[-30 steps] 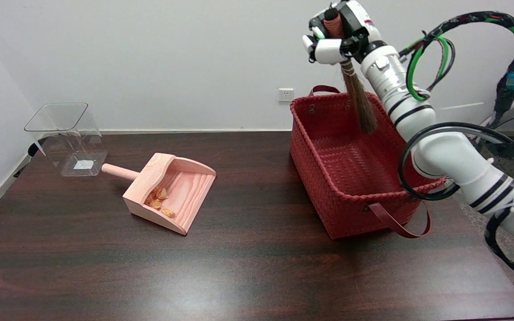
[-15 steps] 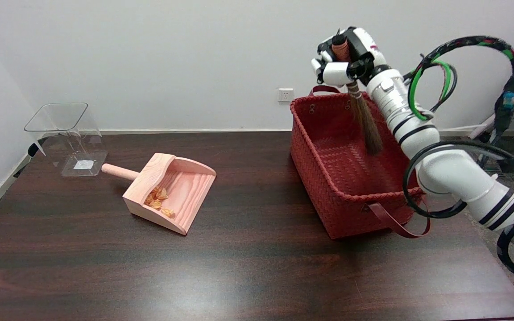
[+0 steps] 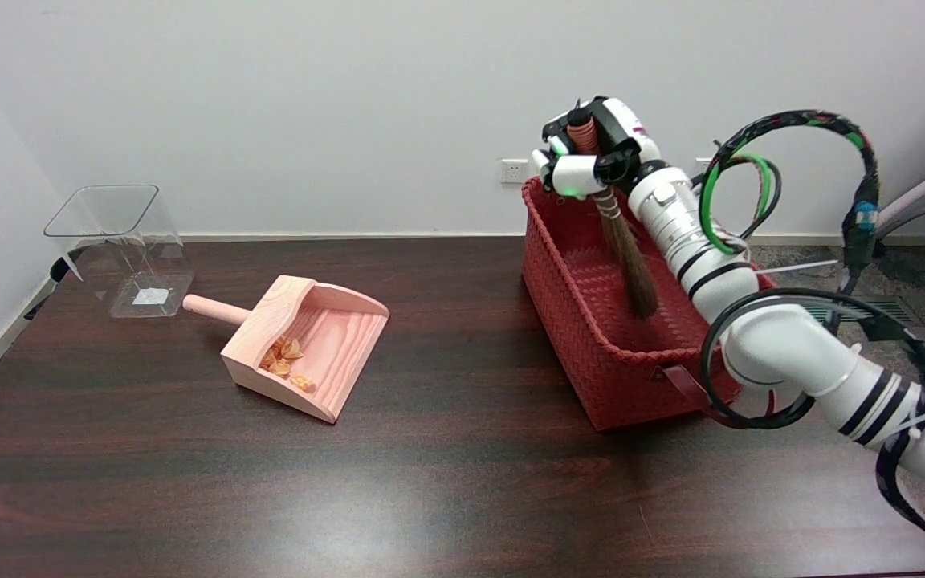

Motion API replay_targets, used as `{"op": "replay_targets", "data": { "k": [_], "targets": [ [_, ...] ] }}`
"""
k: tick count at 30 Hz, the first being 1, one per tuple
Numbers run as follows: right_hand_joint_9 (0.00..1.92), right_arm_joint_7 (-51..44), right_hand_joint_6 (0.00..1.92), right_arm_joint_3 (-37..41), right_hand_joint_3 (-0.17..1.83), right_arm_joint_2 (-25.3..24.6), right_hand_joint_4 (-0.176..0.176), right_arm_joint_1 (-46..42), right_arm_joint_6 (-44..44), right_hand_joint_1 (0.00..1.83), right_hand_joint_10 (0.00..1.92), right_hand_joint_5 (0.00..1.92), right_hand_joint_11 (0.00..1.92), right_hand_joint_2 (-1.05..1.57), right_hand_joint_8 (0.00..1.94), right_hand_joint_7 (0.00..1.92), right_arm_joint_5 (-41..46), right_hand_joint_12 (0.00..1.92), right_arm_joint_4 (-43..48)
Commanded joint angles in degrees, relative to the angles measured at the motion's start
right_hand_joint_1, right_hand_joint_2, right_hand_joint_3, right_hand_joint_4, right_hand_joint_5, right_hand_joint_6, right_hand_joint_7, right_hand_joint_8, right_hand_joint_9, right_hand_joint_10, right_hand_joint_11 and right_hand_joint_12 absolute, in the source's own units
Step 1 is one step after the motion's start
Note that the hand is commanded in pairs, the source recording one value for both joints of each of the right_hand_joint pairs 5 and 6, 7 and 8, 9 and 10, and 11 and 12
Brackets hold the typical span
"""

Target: Place the broom in the brown basket.

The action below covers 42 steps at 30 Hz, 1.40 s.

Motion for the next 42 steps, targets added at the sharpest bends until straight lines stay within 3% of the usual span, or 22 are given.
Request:
{"op": "replay_targets", "data": {
  "k": [1, 21, 24, 27, 28, 29, 30, 31, 34, 36, 38, 39, 42],
  "targets": [
    [1.92, 5.11, 1.92, -5.41, 0.92, -4.40, 0.000, -0.30, 2.76, 1.47, 1.92, 1.92, 1.92, 0.87, 1.92, 1.92, -3.92, 1.92, 2.73],
    [1.92, 6.47, 1.92, -7.30, 0.91, -5.46, 0.000, -0.71, 2.81, 1.46, 1.92, 1.92, 1.92, 0.83, 1.92, 1.92, -4.21, 1.92, 5.67],
    [1.92, 6.47, 1.92, -7.30, 0.69, -5.73, 0.000, -0.70, 2.46, 1.37, 1.92, 1.92, 1.92, 0.83, 1.92, 1.92, -4.21, 1.92, 5.87],
    [1.92, 6.47, 1.92, -7.30, 0.72, -6.02, 0.000, -0.70, 2.41, 1.27, 1.92, 1.92, 1.92, 0.93, 1.84, 1.84, -4.21, 1.92, 6.16],
    [1.83, 6.47, 1.83, -7.30, 0.78, -6.05, 0.000, -0.70, 2.41, 1.26, 1.83, 1.83, 1.83, 0.85, 1.70, 1.70, -4.21, 1.83, 6.16],
    [1.65, 6.53, 1.65, -7.30, 0.93, -6.10, 0.000, -0.70, 2.41, 1.29, 1.65, 1.65, 1.65, 0.60, 1.54, 1.54, -4.21, 1.65, 6.19],
    [1.42, 6.69, 1.42, -7.30, 1.11, -6.13, 0.000, -0.70, 2.41, 1.30, 1.42, 1.42, 1.42, 0.30, 1.31, 1.31, -4.21, 1.42, 6.23],
    [1.01, 6.94, 1.01, -7.30, 1.23, -6.18, 0.000, -0.70, 2.41, 1.29, 1.01, 1.01, 1.01, -0.12, 0.93, 0.93, -4.21, 1.01, 6.23],
    [0.72, 8.29, 0.72, -7.30, 1.12, -6.18, 0.000, -0.70, 2.41, 1.27, 0.72, 0.72, 0.72, -0.23, 0.75, 0.75, -4.21, 0.72, 6.23],
    [0.34, 9.06, 0.34, -7.30, 0.86, -6.18, 0.000, -0.70, 2.40, 1.20, 0.34, 0.34, 0.34, -0.22, 0.53, 0.53, -4.21, 0.34, 6.23],
    [0.23, 9.64, 0.23, -7.30, 0.86, -6.18, 0.000, -0.69, 2.41, 1.18, 0.23, 0.23, 0.23, -0.25, 0.48, 0.48, -4.21, 0.23, 6.23],
    [0.13, 9.84, 0.13, -7.30, 1.03, -6.18, 0.000, -0.69, 2.47, 1.16, 0.13, 0.13, 0.13, -0.36, 0.39, 0.39, -4.21, 0.13, 6.23],
    [0.12, 10.38, 0.12, -7.27, 1.39, -6.18, 0.000, -0.69, 2.87, 1.10, 0.12, 0.12, 0.12, -0.69, 0.12, 0.12, -4.35, 0.12, 6.12]
  ]
}}
